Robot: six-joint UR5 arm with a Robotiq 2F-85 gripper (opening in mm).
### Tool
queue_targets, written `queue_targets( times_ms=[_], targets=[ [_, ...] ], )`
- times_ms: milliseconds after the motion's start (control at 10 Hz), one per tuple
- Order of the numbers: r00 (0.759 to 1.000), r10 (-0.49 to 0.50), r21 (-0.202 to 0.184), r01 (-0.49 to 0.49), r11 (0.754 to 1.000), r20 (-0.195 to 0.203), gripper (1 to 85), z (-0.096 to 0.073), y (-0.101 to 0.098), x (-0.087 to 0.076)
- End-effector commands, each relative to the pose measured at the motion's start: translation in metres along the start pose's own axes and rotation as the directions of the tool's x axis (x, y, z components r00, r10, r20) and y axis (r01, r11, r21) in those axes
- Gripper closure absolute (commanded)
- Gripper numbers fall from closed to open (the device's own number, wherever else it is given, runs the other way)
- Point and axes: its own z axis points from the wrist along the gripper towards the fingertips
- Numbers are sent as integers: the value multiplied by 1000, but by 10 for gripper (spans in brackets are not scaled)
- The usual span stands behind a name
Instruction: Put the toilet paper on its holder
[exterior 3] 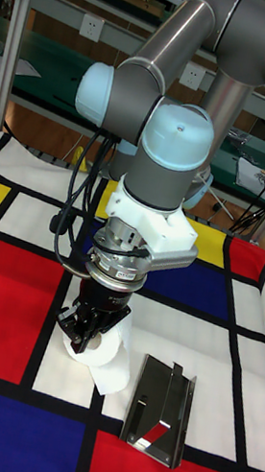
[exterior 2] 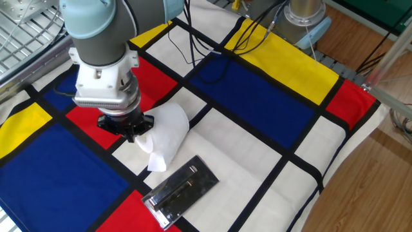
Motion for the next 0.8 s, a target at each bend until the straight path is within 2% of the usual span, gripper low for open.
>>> queue_targets(
  times_ms=[0,100,300,500,600,700],
  targets=[
    [997,73,-9,-72,997,38,847,-1,0,-9],
    [994,97,-35,-95,995,46,847,-2,7,-12],
    [992,118,-25,-117,993,40,847,-1,4,-11],
    [989,141,-5,-141,990,53,847,-1,-2,-13],
    [992,121,23,-122,992,25,847,-1,-8,-5],
    [992,121,10,-121,993,24,847,-1,-4,-5]
  ],
)
